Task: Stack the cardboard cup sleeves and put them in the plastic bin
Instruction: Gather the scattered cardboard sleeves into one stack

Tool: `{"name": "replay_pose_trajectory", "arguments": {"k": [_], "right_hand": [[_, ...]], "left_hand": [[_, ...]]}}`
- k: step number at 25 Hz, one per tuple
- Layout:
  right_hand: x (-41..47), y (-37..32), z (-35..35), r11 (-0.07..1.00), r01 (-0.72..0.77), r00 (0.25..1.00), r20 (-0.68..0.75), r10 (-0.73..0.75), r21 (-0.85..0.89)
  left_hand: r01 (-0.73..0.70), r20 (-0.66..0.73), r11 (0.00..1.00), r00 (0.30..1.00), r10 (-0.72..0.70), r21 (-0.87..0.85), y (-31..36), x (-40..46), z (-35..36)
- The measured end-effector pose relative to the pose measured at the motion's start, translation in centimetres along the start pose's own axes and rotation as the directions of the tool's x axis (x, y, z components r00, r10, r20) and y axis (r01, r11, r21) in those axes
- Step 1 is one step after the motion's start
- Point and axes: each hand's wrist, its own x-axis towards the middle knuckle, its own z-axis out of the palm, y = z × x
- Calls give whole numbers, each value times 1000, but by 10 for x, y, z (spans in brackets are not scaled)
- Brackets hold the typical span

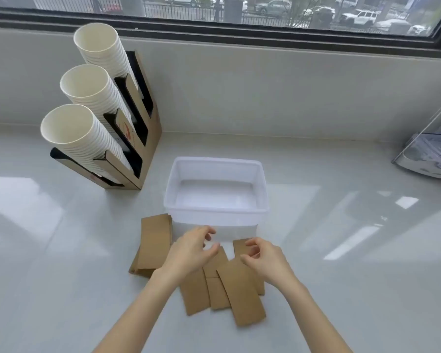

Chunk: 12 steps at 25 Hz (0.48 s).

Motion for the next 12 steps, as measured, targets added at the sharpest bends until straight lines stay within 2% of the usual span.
{"name": "replay_pose_trajectory", "arguments": {"k": [5,9,12], "right_hand": [[-5,11,23,989,-76,993,76,86,-124],[-6,14,37,971,-57,996,48,70,-234],[-5,12,42,967,-38,999,24,45,-251]], "left_hand": [[54,152,995,986,-66,85,-7,-9,30],[34,130,993,990,-48,109,-10,-12,46],[7,121,989,992,-25,150,-10,-15,54]]}}
